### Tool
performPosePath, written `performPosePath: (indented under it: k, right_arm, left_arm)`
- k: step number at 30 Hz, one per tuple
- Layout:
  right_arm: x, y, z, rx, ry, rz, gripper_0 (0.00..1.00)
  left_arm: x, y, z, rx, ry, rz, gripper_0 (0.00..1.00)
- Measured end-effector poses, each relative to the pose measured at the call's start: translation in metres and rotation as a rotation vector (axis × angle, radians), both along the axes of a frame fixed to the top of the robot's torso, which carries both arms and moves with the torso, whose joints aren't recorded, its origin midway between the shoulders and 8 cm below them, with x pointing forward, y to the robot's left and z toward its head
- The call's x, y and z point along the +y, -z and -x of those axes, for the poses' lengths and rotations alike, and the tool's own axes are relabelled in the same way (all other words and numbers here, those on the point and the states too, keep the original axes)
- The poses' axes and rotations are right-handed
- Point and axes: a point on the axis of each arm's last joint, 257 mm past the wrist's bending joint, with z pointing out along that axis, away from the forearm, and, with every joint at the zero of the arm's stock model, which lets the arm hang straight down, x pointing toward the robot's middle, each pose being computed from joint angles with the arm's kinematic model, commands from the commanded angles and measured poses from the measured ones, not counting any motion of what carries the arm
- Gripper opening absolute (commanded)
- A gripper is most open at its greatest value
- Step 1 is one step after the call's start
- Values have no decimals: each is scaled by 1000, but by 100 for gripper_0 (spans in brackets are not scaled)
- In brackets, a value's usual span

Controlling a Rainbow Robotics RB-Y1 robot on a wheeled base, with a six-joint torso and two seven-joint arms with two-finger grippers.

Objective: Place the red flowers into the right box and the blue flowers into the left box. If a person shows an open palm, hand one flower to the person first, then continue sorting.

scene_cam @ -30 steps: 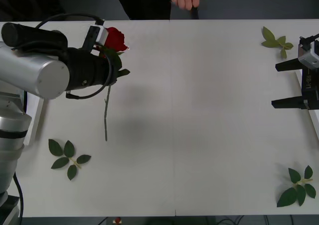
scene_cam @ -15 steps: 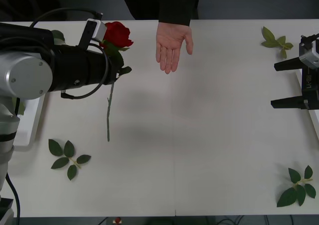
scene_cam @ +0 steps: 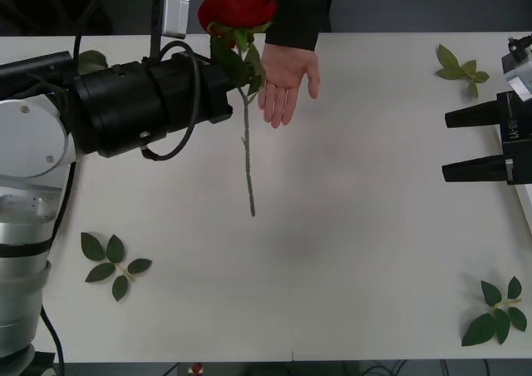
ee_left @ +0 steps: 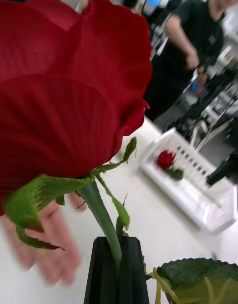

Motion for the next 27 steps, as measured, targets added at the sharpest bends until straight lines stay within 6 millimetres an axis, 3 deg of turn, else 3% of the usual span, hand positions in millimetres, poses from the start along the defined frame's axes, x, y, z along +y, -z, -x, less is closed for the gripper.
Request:
performPosePath:
  k: [7,12,18,26,27]
  right_arm:
    - [36,-9,13,214,26,-184,100]
    - [58,-9,22,290,-4,-250,100]
    - [76,-5,27,356,-16,-289,100]
    - [94,-3,32,389,-41,-347,100]
    - [95,-1,33,396,-44,-345,94]
  left_arm:
    - [-80,-16,36,-57,112,130,0]
    - [-117,-23,58,-53,156,200,0]
    - [-145,-26,80,-41,200,256,0]
    - [-155,-25,89,-40,209,272,0]
    - [-155,-25,89,-40,209,272,0]
